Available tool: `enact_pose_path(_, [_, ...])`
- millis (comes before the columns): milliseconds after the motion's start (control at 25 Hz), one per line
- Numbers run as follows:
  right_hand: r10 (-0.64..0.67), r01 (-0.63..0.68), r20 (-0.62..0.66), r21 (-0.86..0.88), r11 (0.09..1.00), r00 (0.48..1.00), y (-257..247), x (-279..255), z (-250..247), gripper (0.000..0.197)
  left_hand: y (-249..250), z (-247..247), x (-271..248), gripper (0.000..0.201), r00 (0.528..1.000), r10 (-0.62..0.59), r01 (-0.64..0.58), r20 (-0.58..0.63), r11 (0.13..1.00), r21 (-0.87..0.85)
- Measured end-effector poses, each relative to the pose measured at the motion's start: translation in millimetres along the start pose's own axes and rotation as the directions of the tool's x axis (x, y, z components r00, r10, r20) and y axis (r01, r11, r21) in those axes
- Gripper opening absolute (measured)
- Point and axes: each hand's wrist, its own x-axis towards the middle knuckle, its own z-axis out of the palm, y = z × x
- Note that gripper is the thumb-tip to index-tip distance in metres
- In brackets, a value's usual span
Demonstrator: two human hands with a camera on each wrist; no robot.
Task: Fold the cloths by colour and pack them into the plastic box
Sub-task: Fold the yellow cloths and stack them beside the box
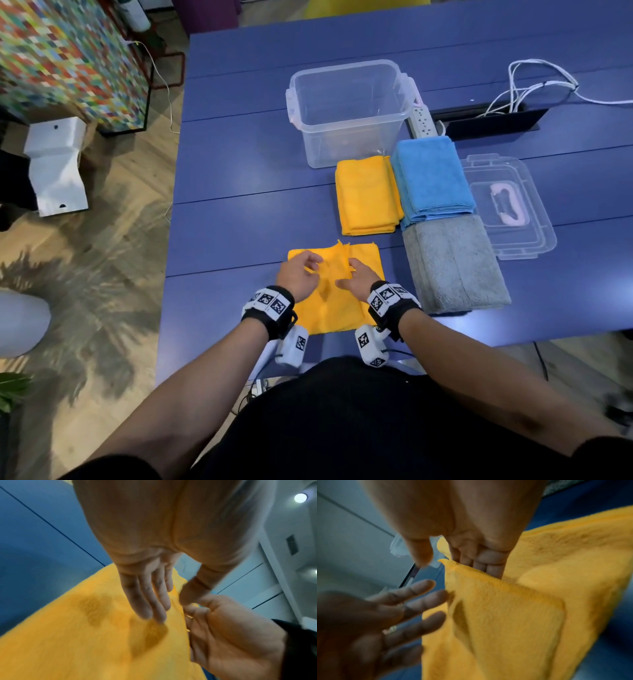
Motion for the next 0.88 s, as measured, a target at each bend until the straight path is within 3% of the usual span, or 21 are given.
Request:
enact_pose_path(40, [-0.012,0.012,-0.004,-0.061,0.998,1.0,3,0,3,0.063,-5,-8,9,0.029,0.995,0.049,-0.039,-0.092,0.994,0.102])
enact_pose_path(80, [-0.02,0.019,-0.016,-0.068,0.998,1.0,4,-1,5,0.061,-9,-16,19,0.031,0.989,0.097,-0.074,-0.108,0.977,0.2])
enact_pose_path(200, [-0.023,0.02,-0.077,-0.047,0.999,0.997,3,-2,10,0.063,-14,-32,50,0.045,0.993,0.067,-0.108,0.1,0.864,0.492])
enact_pose_path(280, [0.027,-0.032,-0.088,-0.059,0.998,0.996,5,-1,12,0.072,-17,-38,64,0.041,0.984,0.009,-0.112,0.18,0.812,0.573])
enact_pose_path(440, [0.069,-0.083,-0.106,-0.139,0.987,0.992,-5,-3,14,0.068,-37,-45,70,0.031,0.971,-0.031,-0.106,0.239,0.834,0.541])
enact_pose_path(520, [0.115,-0.134,-0.153,-0.122,0.983,0.982,-9,-3,13,0.061,-47,-47,67,0.027,0.973,-0.017,-0.091,0.23,0.888,0.451])
enact_pose_path(640, [0.186,-0.217,-0.144,-0.243,0.945,0.972,-4,-7,9,0.059,-56,-53,61,0.023,0.983,0.036,-0.091,0.178,0.946,0.311])
enact_pose_path(680, [0.195,-0.22,-0.116,-0.259,0.941,0.974,0,-7,8,0.06,-58,-55,60,0.021,0.984,0.041,-0.089,0.174,0.955,0.282])
enact_pose_path(800, [0.152,-0.157,-0.052,-0.097,0.983,0.987,8,-12,12,0.054,-66,-60,61,0.019,0.975,0.054,-0.108,0.214,0.963,0.249])
enact_pose_path(880, [0.099,-0.104,-0.041,-0.173,0.979,0.994,9,-12,15,0.034,-68,-63,64,0.019,0.969,0.049,-0.116,0.24,0.956,0.27])
